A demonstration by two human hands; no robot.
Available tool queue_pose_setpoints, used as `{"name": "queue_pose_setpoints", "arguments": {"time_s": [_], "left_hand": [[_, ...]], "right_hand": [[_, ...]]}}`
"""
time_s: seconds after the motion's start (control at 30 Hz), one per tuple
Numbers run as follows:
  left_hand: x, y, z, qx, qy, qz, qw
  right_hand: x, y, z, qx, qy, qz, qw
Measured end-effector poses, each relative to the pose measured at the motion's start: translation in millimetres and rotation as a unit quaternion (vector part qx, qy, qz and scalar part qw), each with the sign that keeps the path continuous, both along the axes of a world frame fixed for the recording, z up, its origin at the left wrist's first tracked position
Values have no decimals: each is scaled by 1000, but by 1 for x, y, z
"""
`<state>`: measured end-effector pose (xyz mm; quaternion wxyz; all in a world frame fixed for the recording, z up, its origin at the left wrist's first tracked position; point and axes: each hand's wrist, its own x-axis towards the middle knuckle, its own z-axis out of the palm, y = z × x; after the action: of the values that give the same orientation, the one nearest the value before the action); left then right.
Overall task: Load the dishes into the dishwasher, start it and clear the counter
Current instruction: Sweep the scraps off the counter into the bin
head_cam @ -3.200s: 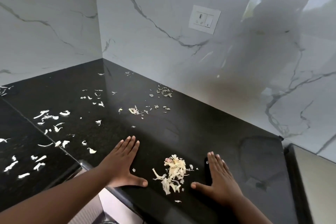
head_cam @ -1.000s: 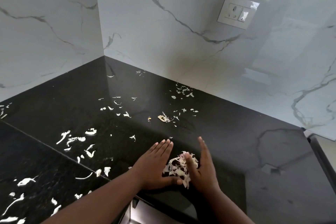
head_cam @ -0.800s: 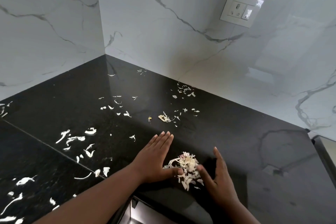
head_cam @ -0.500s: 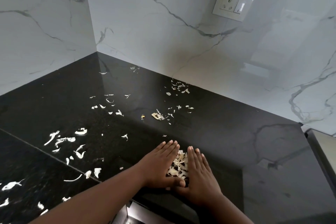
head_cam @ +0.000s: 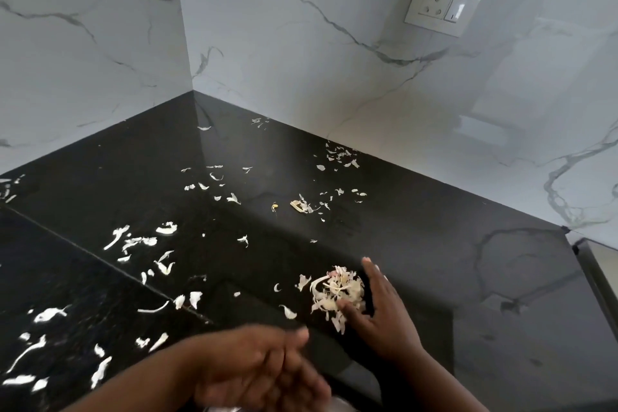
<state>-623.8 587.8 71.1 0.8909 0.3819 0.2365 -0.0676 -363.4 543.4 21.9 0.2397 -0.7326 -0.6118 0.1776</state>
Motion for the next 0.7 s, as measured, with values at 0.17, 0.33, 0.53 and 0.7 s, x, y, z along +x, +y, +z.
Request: {"name": "queue_pose_setpoints", "arguments": {"time_s": [0.17,0.33,0.53,0.7], "left_hand": [[0,-35,-51,-80,108,120,984],[7,-46,-78,-159,153,255,941],[22,-56,-92,-152,196,364,898],[36,-66,-93,-155,211,497,827]], "right_hand": [[-7,8,-4,-56,-137,107,983],[-6,27,-2,-62,-150,185,969],[-6,40,-4,-44,-111,319,940],[11,54,1,19,13,309,951]]}}
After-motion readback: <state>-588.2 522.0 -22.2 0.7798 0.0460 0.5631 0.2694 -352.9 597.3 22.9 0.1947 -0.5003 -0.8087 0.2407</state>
